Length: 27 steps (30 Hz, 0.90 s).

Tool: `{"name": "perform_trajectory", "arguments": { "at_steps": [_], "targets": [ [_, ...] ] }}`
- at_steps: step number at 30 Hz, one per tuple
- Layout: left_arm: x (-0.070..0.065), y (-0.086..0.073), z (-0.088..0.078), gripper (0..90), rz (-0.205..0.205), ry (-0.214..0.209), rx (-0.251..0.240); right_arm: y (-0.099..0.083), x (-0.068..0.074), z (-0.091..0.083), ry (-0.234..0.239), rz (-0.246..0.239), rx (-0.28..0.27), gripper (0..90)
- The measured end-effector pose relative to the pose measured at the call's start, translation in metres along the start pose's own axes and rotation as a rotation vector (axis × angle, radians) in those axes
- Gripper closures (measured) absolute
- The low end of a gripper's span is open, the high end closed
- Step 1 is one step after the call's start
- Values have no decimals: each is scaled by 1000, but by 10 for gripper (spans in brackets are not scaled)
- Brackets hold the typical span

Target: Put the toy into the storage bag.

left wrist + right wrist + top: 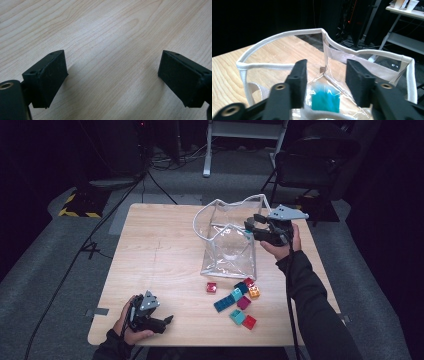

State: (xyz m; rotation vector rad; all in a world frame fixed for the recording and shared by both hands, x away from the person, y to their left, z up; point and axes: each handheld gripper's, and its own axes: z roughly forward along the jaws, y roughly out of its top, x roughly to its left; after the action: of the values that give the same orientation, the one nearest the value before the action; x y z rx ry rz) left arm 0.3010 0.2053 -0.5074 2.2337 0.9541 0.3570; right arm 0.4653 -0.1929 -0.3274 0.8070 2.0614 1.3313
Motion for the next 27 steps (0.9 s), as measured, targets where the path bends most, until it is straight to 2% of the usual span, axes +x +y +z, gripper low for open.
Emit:
{"name": "perform_trajectory", "arguments": {
  "at_steps": [8, 15, 18, 27],
  "targets": [
    [0, 0, 0, 90, -3, 1, -1, -4, -1, -6, 6, 2, -6, 515],
    [0, 0, 0, 90, -4, 1, -1, -5, -2, -25, 1, 8, -36, 488],
    [0, 0, 0, 90, -4, 1, -1, -5, 1, -34, 7, -9, -50, 481],
    [0, 0, 0, 90, -4, 1, -1, -15, 2, -56, -3, -19, -66, 441]
  ]
}}
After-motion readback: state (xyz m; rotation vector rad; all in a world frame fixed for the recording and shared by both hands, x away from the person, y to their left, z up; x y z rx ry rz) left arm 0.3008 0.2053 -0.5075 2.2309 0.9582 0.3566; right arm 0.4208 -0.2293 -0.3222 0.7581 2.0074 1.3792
